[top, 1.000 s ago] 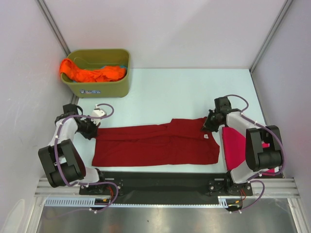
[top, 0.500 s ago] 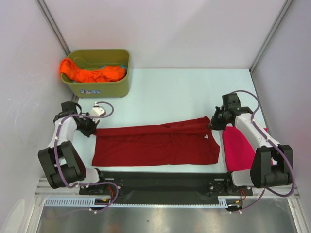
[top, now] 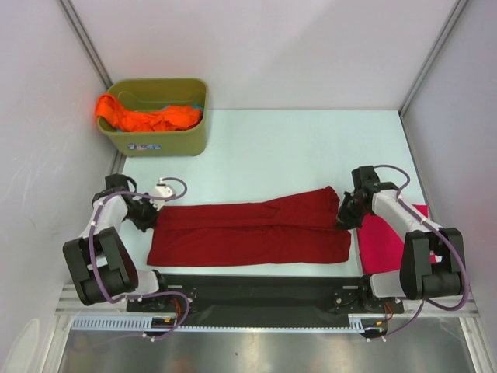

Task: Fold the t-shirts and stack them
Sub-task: Fold the tshirt

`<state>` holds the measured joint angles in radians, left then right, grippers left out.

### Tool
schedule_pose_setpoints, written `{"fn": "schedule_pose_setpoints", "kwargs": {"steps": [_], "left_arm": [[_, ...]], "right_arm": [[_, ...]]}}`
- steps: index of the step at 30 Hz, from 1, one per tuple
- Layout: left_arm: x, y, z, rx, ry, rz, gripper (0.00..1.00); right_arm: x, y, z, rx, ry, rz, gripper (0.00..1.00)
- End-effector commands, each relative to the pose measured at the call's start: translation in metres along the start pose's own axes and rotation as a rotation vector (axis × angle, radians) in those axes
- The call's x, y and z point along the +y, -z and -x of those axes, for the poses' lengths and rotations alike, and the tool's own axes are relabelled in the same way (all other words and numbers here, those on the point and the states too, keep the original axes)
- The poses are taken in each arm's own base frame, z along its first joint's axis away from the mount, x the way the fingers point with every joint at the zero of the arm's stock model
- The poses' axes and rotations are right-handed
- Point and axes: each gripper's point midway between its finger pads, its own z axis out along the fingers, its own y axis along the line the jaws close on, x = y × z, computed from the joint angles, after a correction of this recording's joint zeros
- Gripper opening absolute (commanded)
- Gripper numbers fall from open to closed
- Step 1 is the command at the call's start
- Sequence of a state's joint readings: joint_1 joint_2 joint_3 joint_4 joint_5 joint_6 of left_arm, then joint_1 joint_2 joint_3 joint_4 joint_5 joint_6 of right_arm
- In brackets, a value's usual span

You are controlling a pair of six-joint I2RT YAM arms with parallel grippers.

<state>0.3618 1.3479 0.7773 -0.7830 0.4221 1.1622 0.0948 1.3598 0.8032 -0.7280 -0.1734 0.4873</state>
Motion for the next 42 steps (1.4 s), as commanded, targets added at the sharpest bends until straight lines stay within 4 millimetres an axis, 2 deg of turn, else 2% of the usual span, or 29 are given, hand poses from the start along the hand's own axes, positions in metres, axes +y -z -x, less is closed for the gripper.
{"fn": "schedule_pose_setpoints", "kwargs": {"steps": [1, 2, 3, 4, 5, 6, 8, 10, 12, 13, 14, 15, 16, 17, 18, 19, 20, 21, 22, 24, 27, 31, 34, 36, 37, 38, 39, 41, 42], "left_arm": [[0.009, 0.001, 0.001, 0.008, -0.080, 0.025, 0.02], [0.009, 0.000, 0.000, 0.012, -0.081, 0.022, 0.04], [0.011, 0.002, 0.001, 0.013, -0.085, 0.028, 0.17], [0.010, 0.002, 0.002, 0.011, -0.087, 0.020, 0.29], [0.008, 0.003, 0.002, 0.011, -0.101, 0.003, 0.40], [0.003, 0.007, 0.003, 0.013, -0.100, -0.029, 0.54], [-0.009, 0.013, 0.007, 0.003, -0.111, -0.092, 0.64], [-0.005, 0.026, 0.025, -0.047, -0.126, -0.096, 0.66], [0.004, 0.042, 0.044, -0.091, -0.114, -0.083, 0.66], [0.006, 0.044, 0.054, -0.125, -0.053, -0.081, 0.66], [0.026, 0.046, 0.065, -0.158, -0.034, -0.010, 0.66], [0.039, 0.048, 0.071, -0.171, 0.008, 0.042, 0.66], [0.045, 0.044, 0.076, -0.173, 0.091, 0.079, 0.66], [0.071, 0.044, 0.077, -0.156, 0.085, 0.204, 0.65], [0.070, 0.032, 0.069, -0.126, 0.108, 0.225, 0.65], [0.067, 0.021, 0.072, -0.110, 0.108, 0.233, 0.65], [0.076, 0.016, 0.068, -0.069, 0.096, 0.290, 0.66], [0.072, 0.006, 0.063, -0.043, 0.093, 0.282, 0.67], [0.069, -0.005, 0.063, -0.021, 0.100, 0.266, 0.67], [0.077, -0.010, 0.063, -0.020, 0.118, 0.284, 0.71], [0.083, -0.020, 0.059, 0.000, 0.131, 0.289, 0.73], [0.073, -0.038, 0.043, 0.061, 0.124, 0.244, 0.73], [0.052, -0.047, 0.036, 0.067, 0.096, 0.170, 0.67], [0.031, -0.046, 0.032, 0.060, 0.087, 0.104, 0.52], [0.024, -0.046, 0.035, 0.040, 0.076, 0.076, 0.44], [0.013, -0.044, 0.033, 0.041, 0.078, 0.041, 0.29], [0.007, -0.042, 0.033, 0.033, 0.077, 0.026, 0.20], [-0.006, -0.041, 0.030, 0.033, 0.088, -0.019, 0.00], [-0.009, -0.040, 0.031, 0.030, 0.087, -0.024, 0.00]], "right_arm": [[-0.006, -0.004, -0.002, 0.001, -0.028, -0.019, 0.00], [-0.007, -0.005, -0.003, 0.004, -0.029, -0.021, 0.04], [-0.008, -0.006, -0.005, 0.010, -0.030, -0.023, 0.11], [-0.008, -0.007, -0.004, 0.013, -0.030, -0.023, 0.31], [-0.007, -0.007, -0.003, 0.012, -0.030, -0.026, 0.40], [-0.008, -0.005, -0.004, 0.014, -0.032, -0.031, 0.45], [-0.003, 0.004, 0.007, -0.030, -0.027, -0.027, 0.55], [-0.001, 0.013, 0.016, -0.062, -0.026, -0.025, 0.57], [0.008, 0.025, 0.036, -0.130, -0.013, -0.011, 0.57], [0.012, 0.027, 0.043, -0.150, -0.007, -0.003, 0.56], [0.019, 0.033, 0.055, -0.185, 0.000, 0.012, 0.56], [0.024, 0.027, 0.067, -0.201, 0.006, 0.022, 0.55], [0.027, 0.026, 0.075, -0.210, 0.013, 0.024, 0.54], [0.030, 0.024, 0.083, -0.220, 0.023, 0.025, 0.54], [0.036, 0.014, 0.098, -0.226, 0.028, 0.026, 0.54], [0.037, 0.010, 0.105, -0.230, 0.035, 0.024, 0.55], [0.041, 0.002, 0.110, -0.225, 0.044, 0.033, 0.55], [0.052, 0.002, 0.126, -0.256, 0.057, 0.062, 0.55], [0.052, -0.013, 0.129, -0.228, 0.062, 0.056, 0.56], [0.059, -0.021, 0.140, -0.237, 0.086, 0.076, 0.58], [0.057, -0.043, 0.146, -0.208, 0.095, 0.050, 0.58], [0.049, -0.062, 0.138, -0.158, 0.097, 0.028, 0.52], [0.050, -0.071, 0.133, -0.135, 0.088, 0.043, 0.31], [0.053, -0.075, 0.138, -0.137, 0.087, 0.049, 0.14], [0.055, -0.076, 0.140, -0.137, 0.090, 0.054, 0.09], [0.062, -0.074, 0.150, -0.159, 0.096, 0.071, 0.04], [0.063, -0.080, 0.154, -0.151, 0.095, 0.071, 0.00], [0.073, -0.087, 0.164, -0.150, 0.099, 0.089, 0.00], [0.084, -0.091, 0.181, -0.172, 0.104, 0.105, 0.00]]}}
